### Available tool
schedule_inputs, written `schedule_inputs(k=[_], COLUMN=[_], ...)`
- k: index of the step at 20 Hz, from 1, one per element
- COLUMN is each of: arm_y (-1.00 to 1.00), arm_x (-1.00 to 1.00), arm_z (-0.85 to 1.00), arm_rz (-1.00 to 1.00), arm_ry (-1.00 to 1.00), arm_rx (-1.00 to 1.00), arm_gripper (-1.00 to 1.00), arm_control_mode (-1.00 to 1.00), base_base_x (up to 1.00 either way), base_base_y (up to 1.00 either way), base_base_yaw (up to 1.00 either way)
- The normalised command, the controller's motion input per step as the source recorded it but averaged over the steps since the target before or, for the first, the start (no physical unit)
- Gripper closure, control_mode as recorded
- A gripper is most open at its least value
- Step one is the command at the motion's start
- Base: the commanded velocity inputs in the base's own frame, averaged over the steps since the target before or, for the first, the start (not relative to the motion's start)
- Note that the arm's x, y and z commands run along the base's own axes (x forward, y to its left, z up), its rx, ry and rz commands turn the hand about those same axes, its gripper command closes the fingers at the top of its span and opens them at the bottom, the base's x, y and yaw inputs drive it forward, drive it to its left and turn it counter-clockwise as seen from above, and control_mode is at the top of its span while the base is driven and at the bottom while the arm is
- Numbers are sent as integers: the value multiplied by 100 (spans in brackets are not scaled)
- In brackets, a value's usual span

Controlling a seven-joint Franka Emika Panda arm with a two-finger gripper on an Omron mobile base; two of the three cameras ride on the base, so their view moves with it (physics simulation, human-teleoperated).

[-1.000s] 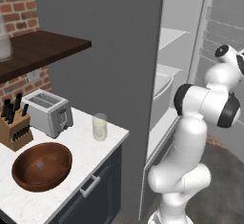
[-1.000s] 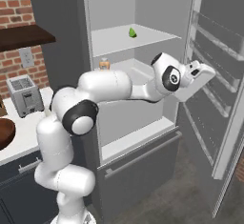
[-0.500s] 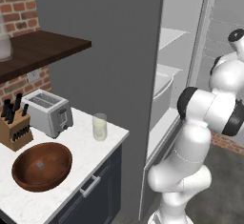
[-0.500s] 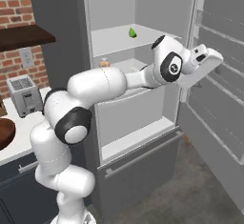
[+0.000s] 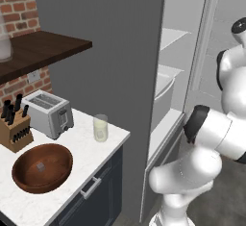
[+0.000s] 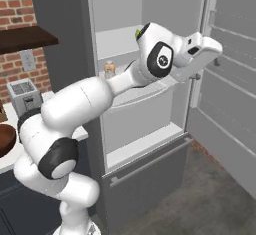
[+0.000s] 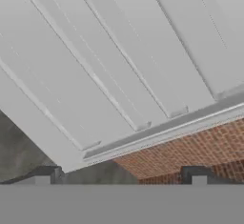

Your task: Grab a lemon wedge from the fridge and one ice cube from the ice bowl, and put them in the glass of lemonade.

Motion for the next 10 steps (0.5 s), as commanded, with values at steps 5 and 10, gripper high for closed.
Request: schedule_inputs(k=[5, 10], arm_y=[62, 95], arm_x=[-57, -41], arm_z=[6, 0], arm_rz=[-13, -10], arm_ry=[-26, -19], arm_rx=[22, 27], arm_gripper=[-100, -100], arm_control_mode=[-100, -100], base_base_x=[0, 0], base_base_y=[0, 0], base_base_yaw=[0, 0])
